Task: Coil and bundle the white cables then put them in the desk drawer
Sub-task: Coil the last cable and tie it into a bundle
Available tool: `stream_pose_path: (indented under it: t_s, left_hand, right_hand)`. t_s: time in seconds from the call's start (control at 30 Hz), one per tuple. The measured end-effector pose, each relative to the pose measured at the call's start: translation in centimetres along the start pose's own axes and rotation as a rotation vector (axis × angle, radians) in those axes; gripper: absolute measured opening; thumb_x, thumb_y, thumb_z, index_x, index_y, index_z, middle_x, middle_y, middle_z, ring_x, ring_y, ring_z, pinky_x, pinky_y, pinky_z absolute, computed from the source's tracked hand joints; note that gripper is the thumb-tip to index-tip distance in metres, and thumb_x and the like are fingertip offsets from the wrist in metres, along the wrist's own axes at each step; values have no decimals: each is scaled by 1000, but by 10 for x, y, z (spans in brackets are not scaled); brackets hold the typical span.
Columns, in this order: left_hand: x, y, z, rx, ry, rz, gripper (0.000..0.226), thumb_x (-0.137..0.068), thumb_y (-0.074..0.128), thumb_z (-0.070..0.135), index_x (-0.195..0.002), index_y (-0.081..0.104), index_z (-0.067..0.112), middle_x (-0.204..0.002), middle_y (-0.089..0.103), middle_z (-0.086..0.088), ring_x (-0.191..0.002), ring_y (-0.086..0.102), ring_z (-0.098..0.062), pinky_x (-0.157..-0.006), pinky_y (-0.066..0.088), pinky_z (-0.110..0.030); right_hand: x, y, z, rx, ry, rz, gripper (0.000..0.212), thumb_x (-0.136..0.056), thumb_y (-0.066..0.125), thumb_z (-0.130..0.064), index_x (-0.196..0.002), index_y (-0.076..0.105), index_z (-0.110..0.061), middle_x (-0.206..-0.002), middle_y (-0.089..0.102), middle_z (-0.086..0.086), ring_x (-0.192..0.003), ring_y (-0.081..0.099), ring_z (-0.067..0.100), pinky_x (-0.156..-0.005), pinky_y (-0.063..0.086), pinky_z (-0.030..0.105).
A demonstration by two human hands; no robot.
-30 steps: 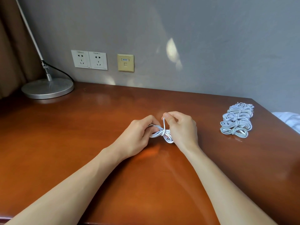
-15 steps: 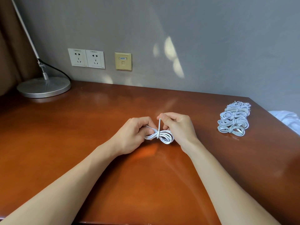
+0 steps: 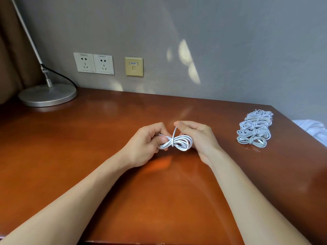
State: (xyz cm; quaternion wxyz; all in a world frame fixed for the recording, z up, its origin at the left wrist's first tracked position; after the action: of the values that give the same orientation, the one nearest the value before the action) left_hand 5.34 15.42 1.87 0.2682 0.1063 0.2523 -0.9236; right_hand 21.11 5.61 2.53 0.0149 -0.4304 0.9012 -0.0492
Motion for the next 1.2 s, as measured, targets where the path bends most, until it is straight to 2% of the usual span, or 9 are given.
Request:
stream_pose_path:
  t_s: [0.13,0.2,0.27,0.4,0.5,0.6,0.83,1.1,1.2]
  left_hand:
    - [0,0,2,59,-21,29,19,-104,50,-2,-92,63,6,-77,69,-10,-66,54,-15,-60,44,-26]
    - [-1,-1,3,92,-38,62,17,-105,49,-1,-95,61,4,-74,69,-5,-62,54,-9,-59,43,-20]
    - [-2,-2,3,156,-54,100,10,-105,48,0,-101,57,3,-74,69,-5,-60,53,-13,-57,43,-23]
    - [-2,-7,-1,261,-119,215,7,-107,51,7,-110,53,2,-79,71,-9,-62,54,-18,-58,45,-28]
    - [-2,-10,-1,330,-139,303,9,-105,55,9,-106,55,0,-81,72,-15,-60,54,-20,-56,45,-29]
    - [-3,-12,-3,347,-165,385,16,-104,57,8,-106,55,-8,-79,72,-16,-56,55,-19,-52,45,-27]
    - [-4,-16,-9,295,-253,488,15,-103,60,11,-102,56,-3,-71,74,-11,-54,55,-15,-50,46,-25]
    - [-8,-23,-24,207,-363,518,19,-100,64,10,-102,57,-7,-72,73,-13,-50,53,-14,-47,44,-25]
    - [-8,-24,-26,185,-376,507,20,-100,64,10,-103,56,-8,-71,73,-12,-50,53,-15,-47,44,-26]
  right_hand:
    - [1,0,-1,33,-45,-5,17,-89,79,-33,-101,81,-21,-77,77,-13,-69,68,-5,-61,48,12]
    - [0,-1,0,101,-78,13,8,-93,77,-26,-98,82,-26,-84,78,-15,-80,68,-3,-71,48,15]
    - [0,1,-1,255,-175,4,23,-97,68,-15,-91,82,-32,-84,77,-13,-84,66,-1,-75,49,18]
    - [8,8,-1,409,-224,-66,36,-101,62,-41,-71,72,-26,-70,68,1,-60,53,2,-66,43,23]
    - [11,12,0,373,-244,-177,32,-101,61,-48,-84,79,-27,-66,59,8,-64,50,8,-67,42,18]
    - [12,16,1,376,-261,-241,21,-101,63,-41,-100,82,-33,-61,52,0,-62,48,6,-65,40,10]
    - [15,22,1,478,-298,-342,29,-104,53,-48,-121,75,-39,-61,47,-5,-63,47,5,-87,47,19]
    - [18,23,-1,511,-310,-374,27,-108,53,-34,-122,76,-30,-56,46,-6,-63,53,2,-102,43,15]
    - [21,23,-4,504,-302,-409,27,-109,53,-26,-121,77,-22,-58,46,2,-69,62,-4,-104,40,9]
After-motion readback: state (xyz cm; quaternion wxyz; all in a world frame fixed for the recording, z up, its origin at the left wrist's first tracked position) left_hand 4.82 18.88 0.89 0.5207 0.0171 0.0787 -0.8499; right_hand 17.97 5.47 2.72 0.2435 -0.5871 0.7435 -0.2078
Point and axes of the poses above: each hand's wrist, its own x-axis away from the middle knuckle, its own y-axis out of the palm, z = x × y, the point moved 3 cm from there along -x, towards the middle knuckle
